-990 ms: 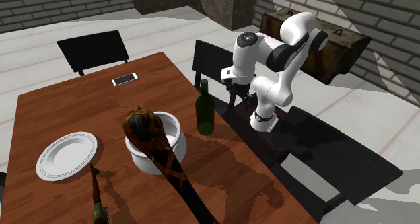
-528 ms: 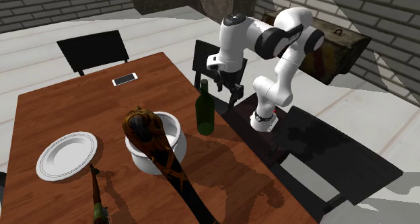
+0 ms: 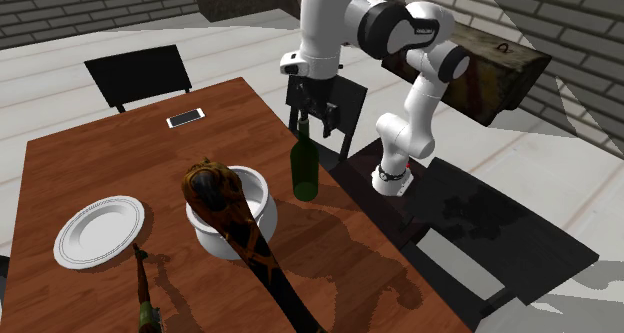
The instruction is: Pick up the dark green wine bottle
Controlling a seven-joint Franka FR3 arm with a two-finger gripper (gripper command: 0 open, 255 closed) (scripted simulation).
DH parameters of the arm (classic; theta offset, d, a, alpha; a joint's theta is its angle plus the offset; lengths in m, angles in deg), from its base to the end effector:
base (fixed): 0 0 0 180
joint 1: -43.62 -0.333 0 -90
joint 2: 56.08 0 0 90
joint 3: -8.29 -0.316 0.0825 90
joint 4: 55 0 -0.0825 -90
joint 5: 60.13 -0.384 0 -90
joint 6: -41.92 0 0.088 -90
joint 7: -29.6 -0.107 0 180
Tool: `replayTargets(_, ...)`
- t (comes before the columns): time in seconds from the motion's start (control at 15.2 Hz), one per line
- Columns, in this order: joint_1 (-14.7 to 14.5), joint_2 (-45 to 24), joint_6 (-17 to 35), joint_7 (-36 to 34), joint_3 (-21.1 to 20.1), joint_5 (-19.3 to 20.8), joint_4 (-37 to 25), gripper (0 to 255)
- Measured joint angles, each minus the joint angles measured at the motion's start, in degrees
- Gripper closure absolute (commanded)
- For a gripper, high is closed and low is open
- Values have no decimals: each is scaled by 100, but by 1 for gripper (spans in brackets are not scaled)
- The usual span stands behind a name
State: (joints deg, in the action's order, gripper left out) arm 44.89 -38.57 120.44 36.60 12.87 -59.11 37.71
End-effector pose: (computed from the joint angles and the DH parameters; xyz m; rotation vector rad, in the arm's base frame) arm 0.4250 -0.0538 0.7348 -3.1398 -0.0299 -0.0901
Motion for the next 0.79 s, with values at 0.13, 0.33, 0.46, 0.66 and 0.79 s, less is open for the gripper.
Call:
replayTargets(0.13, 20, -314, -164, 85, 75, -52, -593, 0)
replayTargets(0.33, 45, -516, -199, 171, 142, -89, -908, 0)
replayTargets(0.46, 47, -448, -63, 172, 142, -84, -712, 0)
replayTargets(0.66, 51, -313, 212, 175, 141, -72, -305, 0)
replayTargets(0.79, 48, -257, 305, 162, 131, -67, -158, 255)
